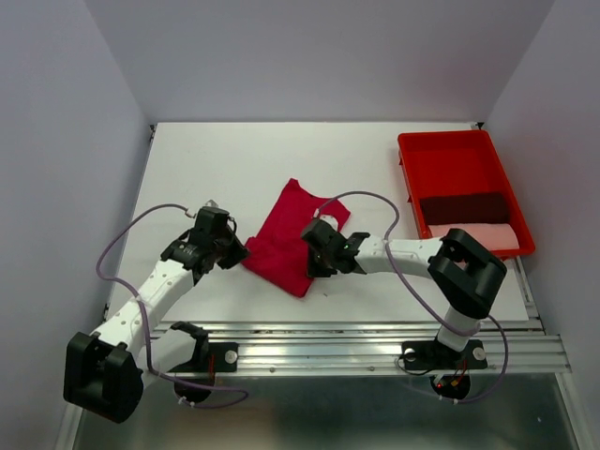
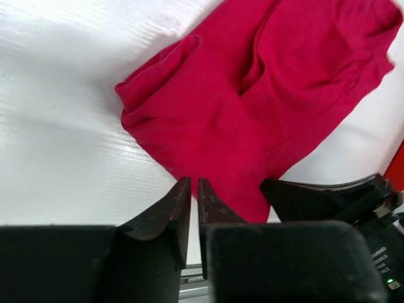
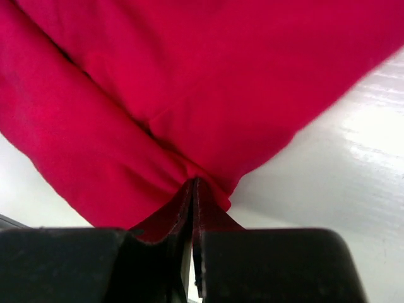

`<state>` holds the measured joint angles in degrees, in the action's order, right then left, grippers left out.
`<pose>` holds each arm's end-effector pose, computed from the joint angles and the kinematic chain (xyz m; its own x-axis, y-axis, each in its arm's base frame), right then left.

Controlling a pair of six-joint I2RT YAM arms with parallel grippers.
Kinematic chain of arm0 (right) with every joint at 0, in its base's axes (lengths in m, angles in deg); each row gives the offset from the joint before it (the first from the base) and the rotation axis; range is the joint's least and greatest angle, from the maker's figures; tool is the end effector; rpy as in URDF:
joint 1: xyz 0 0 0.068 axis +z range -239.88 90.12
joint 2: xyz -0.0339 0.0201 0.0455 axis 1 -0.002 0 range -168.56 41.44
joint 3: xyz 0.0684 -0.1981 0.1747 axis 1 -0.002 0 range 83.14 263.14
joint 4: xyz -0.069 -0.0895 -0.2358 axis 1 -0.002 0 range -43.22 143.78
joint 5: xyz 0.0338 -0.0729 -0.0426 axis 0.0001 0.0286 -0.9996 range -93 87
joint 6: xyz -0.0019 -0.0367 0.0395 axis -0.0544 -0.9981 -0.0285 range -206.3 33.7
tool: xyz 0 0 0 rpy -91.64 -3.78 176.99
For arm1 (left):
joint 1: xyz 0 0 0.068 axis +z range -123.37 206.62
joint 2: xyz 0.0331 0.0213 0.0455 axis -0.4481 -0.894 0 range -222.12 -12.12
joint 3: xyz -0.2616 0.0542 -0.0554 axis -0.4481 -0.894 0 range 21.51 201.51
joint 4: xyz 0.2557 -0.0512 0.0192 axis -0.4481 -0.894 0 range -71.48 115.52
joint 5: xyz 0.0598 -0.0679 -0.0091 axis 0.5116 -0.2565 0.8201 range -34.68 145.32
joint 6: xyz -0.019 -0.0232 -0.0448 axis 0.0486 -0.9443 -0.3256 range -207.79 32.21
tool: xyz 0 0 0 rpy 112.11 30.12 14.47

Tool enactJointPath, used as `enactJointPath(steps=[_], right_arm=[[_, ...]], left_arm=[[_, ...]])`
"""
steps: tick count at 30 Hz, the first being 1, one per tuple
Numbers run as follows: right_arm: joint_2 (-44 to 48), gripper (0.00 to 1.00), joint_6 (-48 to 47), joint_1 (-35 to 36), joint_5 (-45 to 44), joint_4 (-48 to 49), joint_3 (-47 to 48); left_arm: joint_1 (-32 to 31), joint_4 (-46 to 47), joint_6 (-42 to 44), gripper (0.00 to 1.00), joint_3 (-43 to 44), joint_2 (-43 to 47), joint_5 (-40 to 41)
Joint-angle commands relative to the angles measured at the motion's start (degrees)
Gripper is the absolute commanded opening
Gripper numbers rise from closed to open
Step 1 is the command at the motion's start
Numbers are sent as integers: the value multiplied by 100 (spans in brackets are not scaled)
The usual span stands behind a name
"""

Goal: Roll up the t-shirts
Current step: Roll the T-shirt to the center of the board.

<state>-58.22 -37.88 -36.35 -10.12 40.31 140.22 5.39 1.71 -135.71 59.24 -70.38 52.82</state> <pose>0.2094 0.2759 0.1615 -0.8934 0.0401 -0.4475 -0.1335 0.9274 0.3496 0.1952 -0.0775 0.2318 -0.7267 -0.5131 -0.4568 -0.2214 0.8044 -0.5512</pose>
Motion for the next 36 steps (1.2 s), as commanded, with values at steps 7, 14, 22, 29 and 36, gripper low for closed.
enactJointPath(steps=[7, 14, 22, 29, 36], right_arm=[[614, 34, -1631, 385, -1449, -1183, 901], [676, 68, -3338, 1411, -1600, -1219, 1103], [166, 68, -4077, 2020, -2110, -1078, 1226], [-220, 67, -4350, 2152, -2233, -815, 1174], [-484, 63, -4359, 2152, -2198, -394, 928]], left_arm=[[479, -448, 203, 39, 234, 509, 391], [1068, -370, 617, 48, 331, 114, -22], [1402, -282, 784, 55, 419, -133, -286], [1605, -229, 723, 55, 244, -106, -409], [1614, -45, 573, 80, -29, -28, -664]])
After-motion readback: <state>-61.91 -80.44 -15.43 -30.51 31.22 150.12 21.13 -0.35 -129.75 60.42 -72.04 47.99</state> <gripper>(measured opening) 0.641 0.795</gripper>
